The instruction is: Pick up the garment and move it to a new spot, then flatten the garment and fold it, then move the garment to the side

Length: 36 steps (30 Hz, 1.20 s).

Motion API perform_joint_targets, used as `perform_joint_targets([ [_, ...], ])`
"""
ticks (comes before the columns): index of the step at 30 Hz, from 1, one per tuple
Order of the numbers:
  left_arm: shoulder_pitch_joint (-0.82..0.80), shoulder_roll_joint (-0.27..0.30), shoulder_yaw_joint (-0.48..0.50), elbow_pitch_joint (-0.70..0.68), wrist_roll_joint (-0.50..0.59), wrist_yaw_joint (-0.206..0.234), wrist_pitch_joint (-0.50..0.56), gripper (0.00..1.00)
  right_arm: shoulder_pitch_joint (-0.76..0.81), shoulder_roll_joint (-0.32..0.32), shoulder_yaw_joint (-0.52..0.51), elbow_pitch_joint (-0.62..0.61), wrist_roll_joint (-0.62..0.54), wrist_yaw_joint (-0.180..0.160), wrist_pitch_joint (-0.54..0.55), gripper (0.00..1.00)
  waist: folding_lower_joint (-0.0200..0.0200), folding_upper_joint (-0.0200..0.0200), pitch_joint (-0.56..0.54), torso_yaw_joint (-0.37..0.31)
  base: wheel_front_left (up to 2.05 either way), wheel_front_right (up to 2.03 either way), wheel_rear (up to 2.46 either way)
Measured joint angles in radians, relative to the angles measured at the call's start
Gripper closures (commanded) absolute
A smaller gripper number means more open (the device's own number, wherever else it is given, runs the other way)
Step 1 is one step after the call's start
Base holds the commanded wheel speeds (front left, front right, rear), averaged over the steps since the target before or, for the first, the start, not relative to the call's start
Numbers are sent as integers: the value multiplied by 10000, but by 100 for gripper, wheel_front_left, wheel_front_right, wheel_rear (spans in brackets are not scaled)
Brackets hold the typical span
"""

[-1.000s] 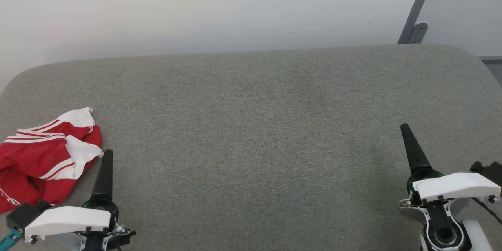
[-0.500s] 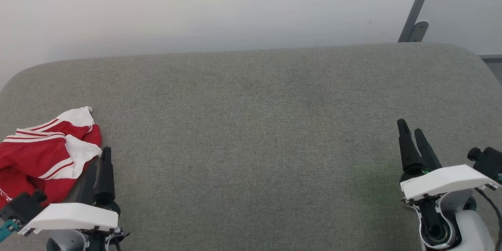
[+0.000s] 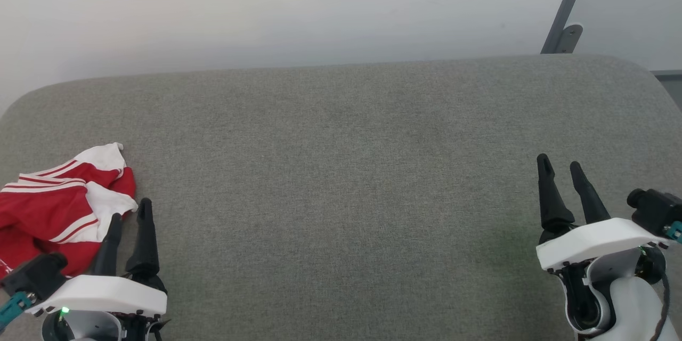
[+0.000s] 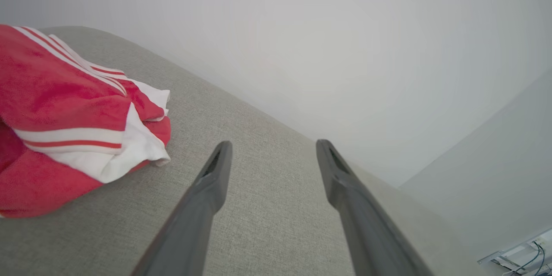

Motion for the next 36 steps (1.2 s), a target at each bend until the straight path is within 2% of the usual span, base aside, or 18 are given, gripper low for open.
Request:
perform_joint_targets([
  [15,164,56,75,-194,1877,0,-460,0,-174,63,-324,558,-3091,0,-445,0,0,0,72,-90,0,0,0],
  [28,188,184,221,-104,2984,0,-771,0,-426,151,-520,901,-5085,2,-777,0,0,0,203,-222,0,0,0],
  [36,186,458,178,222,3471,0,-949,0,-534,217,-502,1174,-5777,2,-949,0,0,0,246,-348,0,0,0],
])
